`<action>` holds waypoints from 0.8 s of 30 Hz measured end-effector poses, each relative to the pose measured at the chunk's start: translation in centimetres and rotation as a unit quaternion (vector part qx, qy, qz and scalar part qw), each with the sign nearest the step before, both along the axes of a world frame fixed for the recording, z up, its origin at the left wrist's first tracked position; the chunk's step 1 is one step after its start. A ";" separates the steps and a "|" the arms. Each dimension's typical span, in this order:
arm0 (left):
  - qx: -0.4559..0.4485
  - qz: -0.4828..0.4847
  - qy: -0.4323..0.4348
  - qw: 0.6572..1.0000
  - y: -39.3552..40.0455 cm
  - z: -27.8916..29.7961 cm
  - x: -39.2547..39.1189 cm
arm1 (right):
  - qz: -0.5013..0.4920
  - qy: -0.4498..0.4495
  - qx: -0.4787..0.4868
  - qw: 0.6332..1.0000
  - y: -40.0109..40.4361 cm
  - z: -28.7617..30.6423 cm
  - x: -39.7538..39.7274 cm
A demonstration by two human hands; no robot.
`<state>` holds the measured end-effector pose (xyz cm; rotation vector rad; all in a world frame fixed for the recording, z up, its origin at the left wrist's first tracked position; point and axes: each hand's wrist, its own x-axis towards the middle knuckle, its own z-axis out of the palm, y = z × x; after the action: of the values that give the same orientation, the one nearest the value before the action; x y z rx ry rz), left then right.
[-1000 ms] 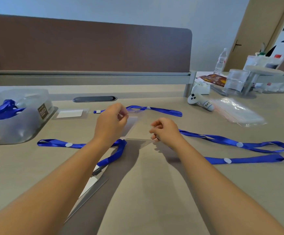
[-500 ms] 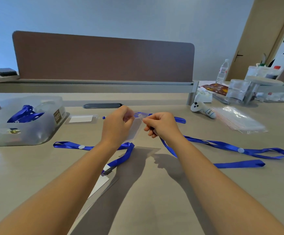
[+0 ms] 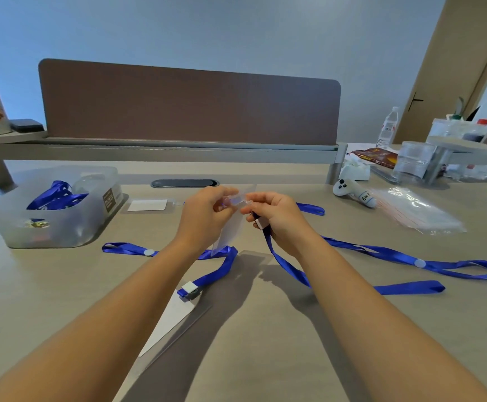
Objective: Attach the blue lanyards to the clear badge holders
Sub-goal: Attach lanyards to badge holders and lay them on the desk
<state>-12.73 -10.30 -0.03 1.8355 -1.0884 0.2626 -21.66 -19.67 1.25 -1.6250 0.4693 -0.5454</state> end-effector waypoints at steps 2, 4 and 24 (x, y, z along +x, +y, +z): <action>0.001 -0.003 -0.008 1.000 0.1 0.0 0.1 | 0.006 -0.007 0.009 1.000 0.0 0.0 0.1; 0.013 -0.004 -0.039 0.999 0.2 0.0 0.3 | 0.008 -0.013 0.027 1.000 0.0 0.1 0.2; 0.104 -0.047 -0.030 0.993 0.9 -0.4 0.9 | -0.025 0.053 -0.035 0.998 0.7 -0.2 1.4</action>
<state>-11.85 -9.38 -0.41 1.9636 -1.2813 0.1546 -20.31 -18.93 1.10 -1.7188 0.5764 -0.5182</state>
